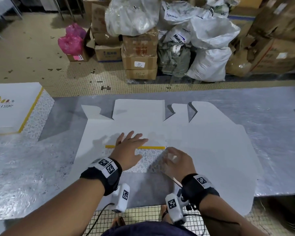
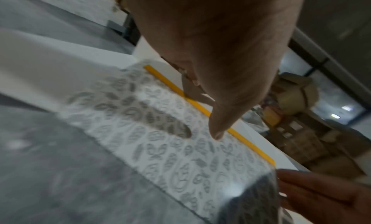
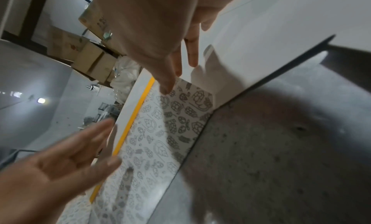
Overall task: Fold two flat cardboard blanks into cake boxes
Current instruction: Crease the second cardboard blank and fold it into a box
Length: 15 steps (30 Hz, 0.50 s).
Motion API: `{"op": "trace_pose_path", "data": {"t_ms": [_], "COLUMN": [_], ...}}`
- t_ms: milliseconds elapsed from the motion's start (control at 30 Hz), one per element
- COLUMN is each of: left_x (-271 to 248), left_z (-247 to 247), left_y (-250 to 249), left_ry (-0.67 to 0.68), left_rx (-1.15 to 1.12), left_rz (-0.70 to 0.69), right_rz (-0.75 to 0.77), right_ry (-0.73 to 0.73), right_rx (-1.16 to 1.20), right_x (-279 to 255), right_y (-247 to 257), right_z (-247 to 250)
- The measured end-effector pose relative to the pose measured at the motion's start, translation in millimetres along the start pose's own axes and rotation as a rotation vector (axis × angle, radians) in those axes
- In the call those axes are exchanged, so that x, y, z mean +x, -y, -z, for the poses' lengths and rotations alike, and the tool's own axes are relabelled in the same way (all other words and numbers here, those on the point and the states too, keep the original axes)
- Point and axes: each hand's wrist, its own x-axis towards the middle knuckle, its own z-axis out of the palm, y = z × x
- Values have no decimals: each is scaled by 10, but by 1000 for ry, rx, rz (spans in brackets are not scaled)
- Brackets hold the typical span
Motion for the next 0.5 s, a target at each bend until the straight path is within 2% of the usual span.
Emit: {"op": "trace_pose_path", "data": {"t_ms": [100,267,367,500], "left_x": [147,315,361,383], "left_z": [66,57,20,11], "left_y": [-248,-542,-662,-712], "left_ry": [29,51,72,17], "left_rx": [32,-65,-107,-116], "left_rz": [-91,-184,-193,-149], "right_rz": [-12,52,57,22], "right_ry": [-17,-17,-18,-31], "right_rx": [86,148,229,329], "right_x": [-44,-77,-108,-139], "right_y": [-14,-57,-65,-46], "right_z": [41,26,-1,-64]}}
